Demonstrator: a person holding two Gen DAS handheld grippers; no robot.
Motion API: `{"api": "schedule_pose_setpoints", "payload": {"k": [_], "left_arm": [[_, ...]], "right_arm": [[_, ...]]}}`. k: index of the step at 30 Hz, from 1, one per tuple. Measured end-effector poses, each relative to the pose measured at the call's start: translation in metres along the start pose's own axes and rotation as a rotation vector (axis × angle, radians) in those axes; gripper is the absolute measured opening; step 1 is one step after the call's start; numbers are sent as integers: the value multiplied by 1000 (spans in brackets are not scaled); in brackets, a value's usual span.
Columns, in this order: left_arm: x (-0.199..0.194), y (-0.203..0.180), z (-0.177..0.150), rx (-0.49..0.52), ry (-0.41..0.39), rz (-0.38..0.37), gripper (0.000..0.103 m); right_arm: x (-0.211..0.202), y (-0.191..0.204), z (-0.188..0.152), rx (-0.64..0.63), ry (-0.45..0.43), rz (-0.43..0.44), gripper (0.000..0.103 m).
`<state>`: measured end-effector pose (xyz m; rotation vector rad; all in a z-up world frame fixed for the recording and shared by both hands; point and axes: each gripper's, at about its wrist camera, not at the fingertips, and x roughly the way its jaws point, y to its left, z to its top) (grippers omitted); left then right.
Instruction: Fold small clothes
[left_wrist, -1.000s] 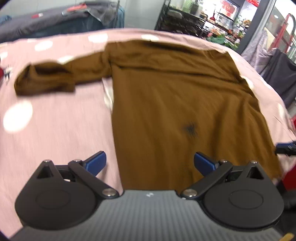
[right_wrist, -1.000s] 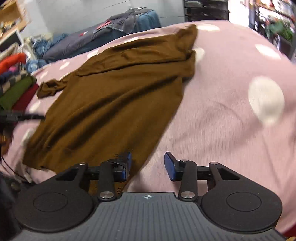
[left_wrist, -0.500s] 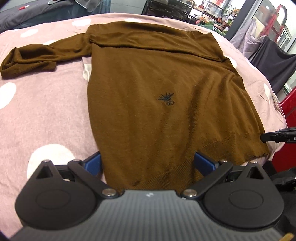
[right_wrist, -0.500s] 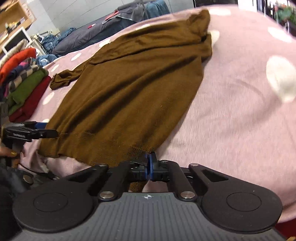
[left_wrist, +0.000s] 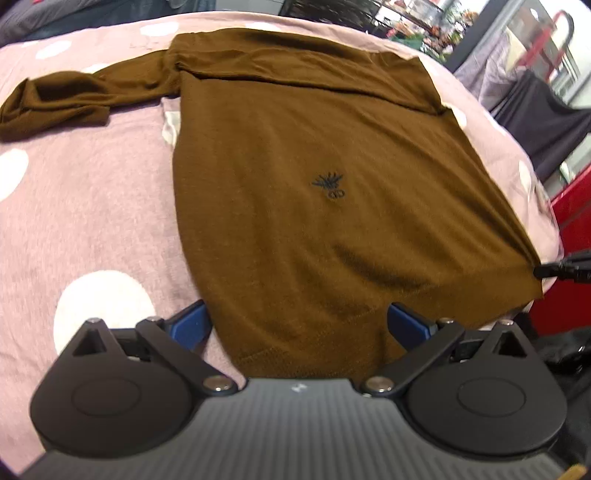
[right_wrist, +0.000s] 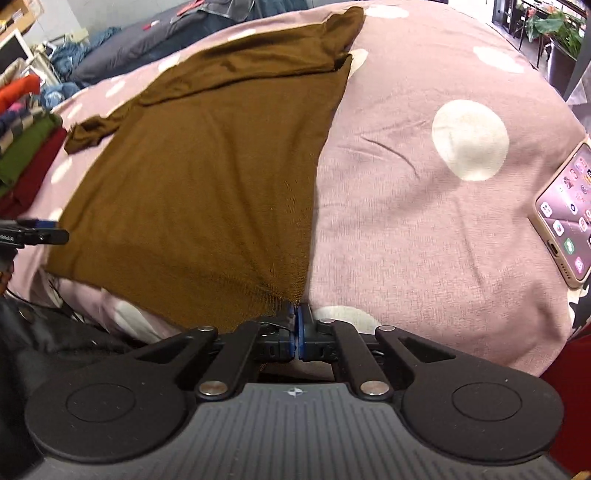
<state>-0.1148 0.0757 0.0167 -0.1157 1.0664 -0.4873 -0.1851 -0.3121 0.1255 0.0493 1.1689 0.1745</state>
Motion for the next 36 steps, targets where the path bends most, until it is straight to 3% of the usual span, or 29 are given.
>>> {"api": "schedule_pose_setpoints", "payload": {"k": [8,10,12,13,18,21,26,28,31,32,33,34,36], "left_arm": [[3,-3,-3,33,2,13,103],[4,-6,-2,47,11,22,103],[3,-6,0,46,17,21,103],[2,-4,1,30,17,17,103],[-11,14,11,-142,-45,-9,103],[-22,23,17,-206,-141,22,103],[-23,32,31,-252,-210,91,103],[-19,32,38,-254,-214,106,103],[-15,32,49,-247,-216,164,103],[-16,34,52,-248,-216,184,103],[-16,36,55,-247,-223,199,103],[-19,40,56,-247,-236,218,103],[-24,52,62,-264,-263,263,103]], "right_arm": [[4,-1,2,-15,17,-14,2],[2,-3,4,4,29,-3,8],[-7,-4,6,28,7,-15,29],[-12,-4,9,43,-5,-29,33],[-31,-5,28,107,-111,-26,56],[-32,1,38,124,-174,24,66],[-10,24,62,149,-215,222,68],[5,49,78,73,-225,236,68],[24,85,106,-11,-228,236,79],[29,94,114,-25,-231,242,85],[33,102,122,-41,-236,254,99],[38,108,131,-49,-245,258,103],[47,117,143,-59,-258,223,103]]}}
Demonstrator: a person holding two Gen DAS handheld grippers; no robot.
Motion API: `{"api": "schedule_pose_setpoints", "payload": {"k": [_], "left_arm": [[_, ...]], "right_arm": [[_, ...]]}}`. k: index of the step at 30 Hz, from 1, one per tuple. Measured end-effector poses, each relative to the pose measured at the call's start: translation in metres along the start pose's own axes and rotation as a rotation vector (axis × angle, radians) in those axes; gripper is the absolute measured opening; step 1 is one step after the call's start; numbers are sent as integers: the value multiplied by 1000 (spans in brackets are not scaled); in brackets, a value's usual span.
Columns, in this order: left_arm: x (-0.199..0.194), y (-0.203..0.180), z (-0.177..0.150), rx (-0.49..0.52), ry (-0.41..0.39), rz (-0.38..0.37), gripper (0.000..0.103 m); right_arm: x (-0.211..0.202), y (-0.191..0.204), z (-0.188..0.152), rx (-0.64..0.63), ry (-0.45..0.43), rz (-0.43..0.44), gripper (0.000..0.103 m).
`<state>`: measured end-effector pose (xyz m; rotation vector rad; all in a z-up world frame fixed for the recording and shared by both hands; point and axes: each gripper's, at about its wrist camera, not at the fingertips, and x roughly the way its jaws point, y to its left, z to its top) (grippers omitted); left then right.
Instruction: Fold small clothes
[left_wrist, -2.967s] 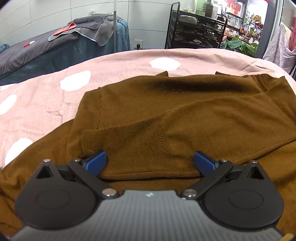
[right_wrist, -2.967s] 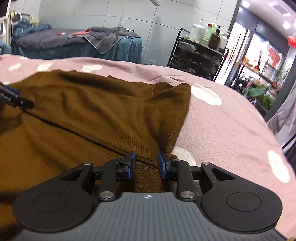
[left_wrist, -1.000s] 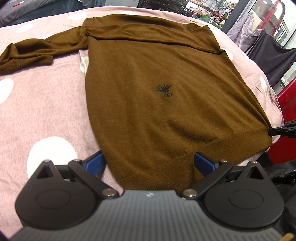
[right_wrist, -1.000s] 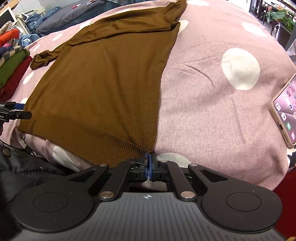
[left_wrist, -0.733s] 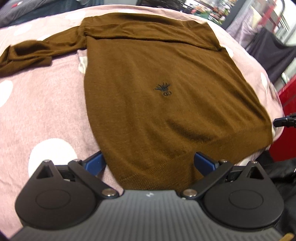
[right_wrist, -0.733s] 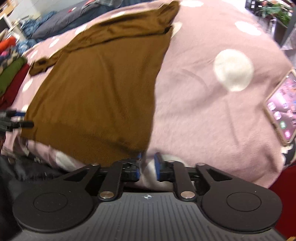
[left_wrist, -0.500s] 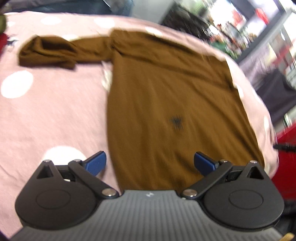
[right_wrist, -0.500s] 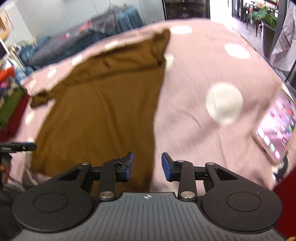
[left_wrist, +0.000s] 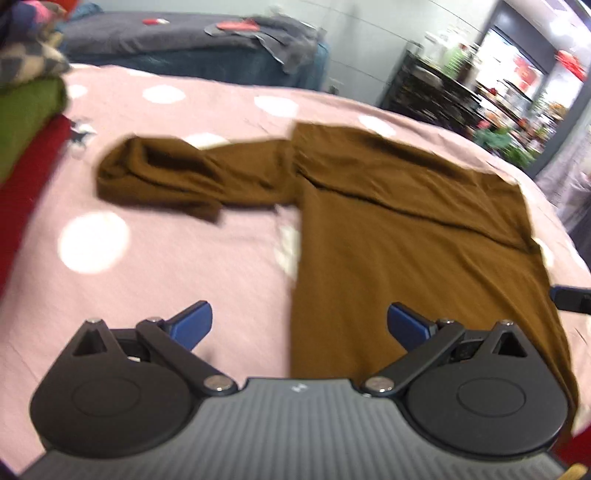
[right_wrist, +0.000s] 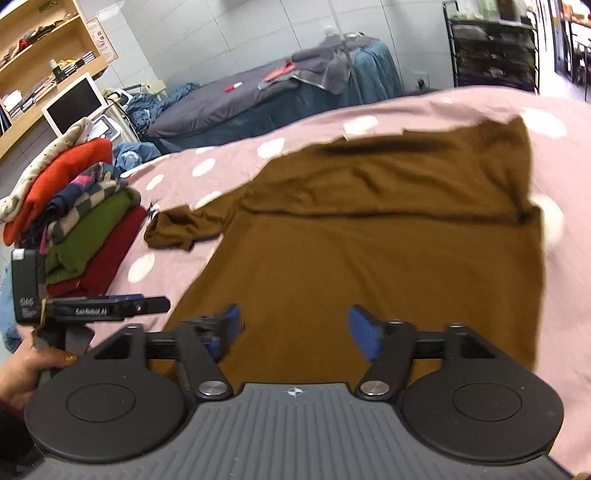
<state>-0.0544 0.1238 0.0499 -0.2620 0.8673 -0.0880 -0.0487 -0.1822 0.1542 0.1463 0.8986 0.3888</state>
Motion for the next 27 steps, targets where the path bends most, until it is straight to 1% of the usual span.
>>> {"api": "schedule_pose_setpoints", "payload": {"k": [3,6,7,8,9,10,11,12,14,16,17,18,19,20,21,22,24,27], "left_arm": [[-1,26,17,-37,-78,75,103],[7,51,35,-89,-150,178,102],[12,57,41,-110,-162,191,100],[18,61,45,-132,-163,182,94],[24,63,50,-151,-154,157,87],[34,62,53,-167,-137,125,84],[41,60,55,-178,-123,107,77],[50,58,56,-184,-107,98,74],[67,50,58,-186,-84,93,74],[85,45,59,-167,-74,112,71],[94,44,58,-162,-66,125,58],[103,46,56,-167,-60,132,41],[105,47,53,-162,-86,157,35],[106,48,52,-155,-97,171,24],[104,51,51,-153,-98,174,21],[102,55,50,-165,-100,157,20],[94,67,47,-205,-88,130,11],[81,76,45,-213,-80,136,8]], "right_arm": [[10,1,4,-10,-11,-43,103],[12,-6,-2,24,7,-39,103],[13,-8,-5,32,18,-38,103],[14,-10,-8,37,31,-43,103],[14,-11,-11,39,43,-52,103],[14,-12,-15,42,52,-62,103],[13,-13,-18,47,59,-70,103],[13,-15,-20,57,67,-75,103],[11,-19,-25,77,79,-86,103],[11,-21,-28,82,89,-97,103],[10,-23,-29,86,90,-103,103],[9,-24,-30,92,93,-106,103],[10,-25,-31,97,96,-105,103],[10,-26,-32,100,101,-103,103],[11,-27,-32,105,105,-102,103],[10,-28,-33,110,107,-101,103],[8,-30,-35,121,105,-100,103],[10,-32,-37,131,111,-97,103]]}}
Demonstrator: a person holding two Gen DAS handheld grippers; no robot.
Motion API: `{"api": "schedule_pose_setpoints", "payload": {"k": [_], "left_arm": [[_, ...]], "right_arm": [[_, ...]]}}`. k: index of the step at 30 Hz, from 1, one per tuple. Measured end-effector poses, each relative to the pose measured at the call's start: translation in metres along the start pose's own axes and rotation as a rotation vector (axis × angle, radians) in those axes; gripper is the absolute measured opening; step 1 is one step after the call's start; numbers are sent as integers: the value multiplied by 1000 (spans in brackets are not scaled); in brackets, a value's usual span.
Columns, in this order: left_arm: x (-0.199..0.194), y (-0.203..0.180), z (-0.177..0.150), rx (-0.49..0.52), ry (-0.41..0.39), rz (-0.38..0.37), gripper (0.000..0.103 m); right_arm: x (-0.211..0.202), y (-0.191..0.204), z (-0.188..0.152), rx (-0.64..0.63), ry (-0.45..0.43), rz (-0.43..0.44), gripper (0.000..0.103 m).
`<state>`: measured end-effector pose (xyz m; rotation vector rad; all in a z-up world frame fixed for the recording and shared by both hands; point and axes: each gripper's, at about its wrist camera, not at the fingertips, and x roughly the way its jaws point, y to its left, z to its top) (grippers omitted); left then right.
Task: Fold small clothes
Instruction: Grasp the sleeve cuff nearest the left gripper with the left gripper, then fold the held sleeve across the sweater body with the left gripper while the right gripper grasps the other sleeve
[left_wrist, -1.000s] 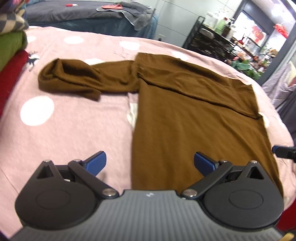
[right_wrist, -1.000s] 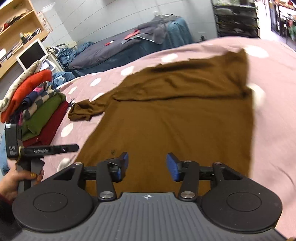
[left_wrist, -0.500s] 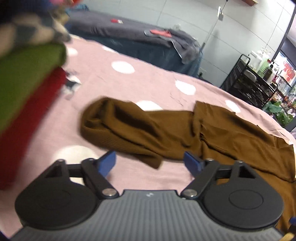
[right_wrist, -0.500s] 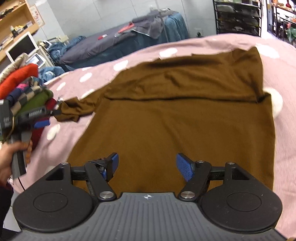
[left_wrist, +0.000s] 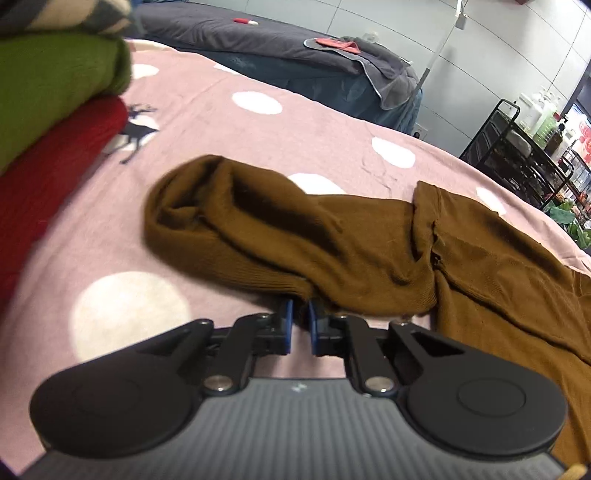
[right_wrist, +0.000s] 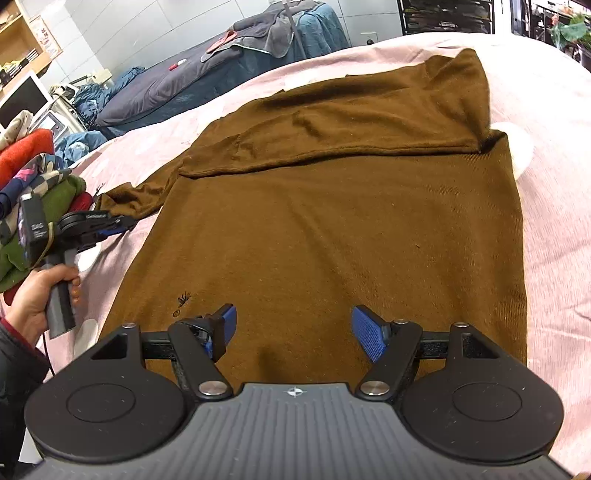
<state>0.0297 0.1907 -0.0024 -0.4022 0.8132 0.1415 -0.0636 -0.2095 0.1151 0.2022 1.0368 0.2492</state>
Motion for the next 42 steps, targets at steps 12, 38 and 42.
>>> {"api": "schedule_pose_setpoints", "payload": {"k": [12,38,42], "left_arm": [[-10,15,1,-115,1,-88,73],[-100,29,20,-23,-260,40,3],[-109,-14,43,7,-324,-59,3]], "right_arm": [[5,4,0,-5,9,3,103],[9,7,-10,4,20,7,103],[6,7,-11,2,12,14,103]]}}
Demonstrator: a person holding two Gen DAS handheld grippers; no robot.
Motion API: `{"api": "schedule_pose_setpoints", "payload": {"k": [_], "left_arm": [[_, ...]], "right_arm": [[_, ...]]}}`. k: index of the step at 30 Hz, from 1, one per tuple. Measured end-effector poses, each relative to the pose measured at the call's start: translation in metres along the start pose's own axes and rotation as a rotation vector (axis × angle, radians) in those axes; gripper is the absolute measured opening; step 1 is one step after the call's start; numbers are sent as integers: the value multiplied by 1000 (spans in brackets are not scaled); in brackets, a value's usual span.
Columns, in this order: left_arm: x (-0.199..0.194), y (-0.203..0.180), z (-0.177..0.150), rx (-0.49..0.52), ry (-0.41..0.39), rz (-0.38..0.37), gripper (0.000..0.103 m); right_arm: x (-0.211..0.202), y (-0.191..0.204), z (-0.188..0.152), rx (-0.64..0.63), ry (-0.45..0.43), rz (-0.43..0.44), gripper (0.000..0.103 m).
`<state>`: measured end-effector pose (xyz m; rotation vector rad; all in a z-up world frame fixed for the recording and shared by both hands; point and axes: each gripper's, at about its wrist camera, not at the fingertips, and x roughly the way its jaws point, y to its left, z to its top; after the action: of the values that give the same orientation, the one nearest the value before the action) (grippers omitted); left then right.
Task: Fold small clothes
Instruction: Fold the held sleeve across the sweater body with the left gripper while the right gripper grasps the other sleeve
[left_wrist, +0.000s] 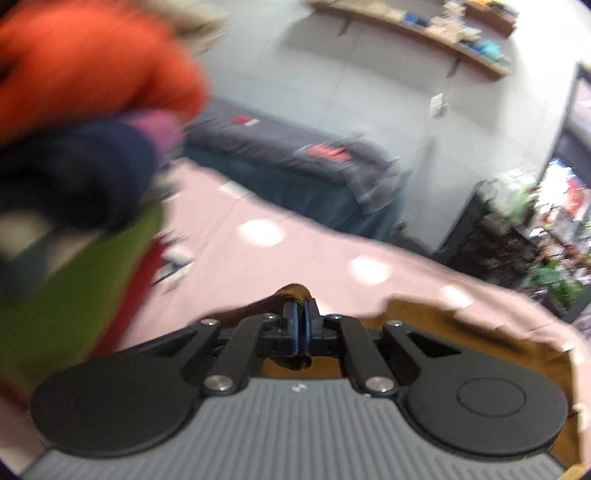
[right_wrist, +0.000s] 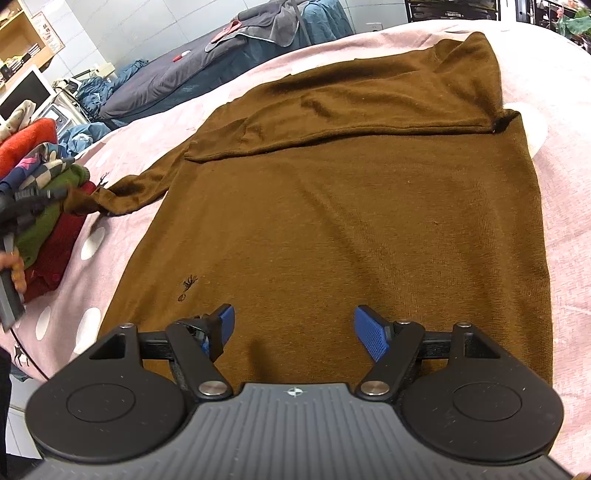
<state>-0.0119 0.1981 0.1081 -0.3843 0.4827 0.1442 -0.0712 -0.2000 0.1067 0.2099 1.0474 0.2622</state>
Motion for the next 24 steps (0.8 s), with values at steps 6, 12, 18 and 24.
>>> {"api": "schedule_pose_setpoints", "payload": {"k": [6,12,18,24], "left_arm": [[24,-128,2,39,44,-356,3],[59,-226,-71,92,251,-539,3],[80,-245,-131,151,430,-533,5],[84,-216,-149,189,491,-472,72]], "right_arm": [[-12,-8,-1,26,-39,-18,103],[-32,-27,3,69,-98,-79,103],[-44,-56,2,123,-138,-142,103],[-47,-60,5,114,-165,-138,103]]}}
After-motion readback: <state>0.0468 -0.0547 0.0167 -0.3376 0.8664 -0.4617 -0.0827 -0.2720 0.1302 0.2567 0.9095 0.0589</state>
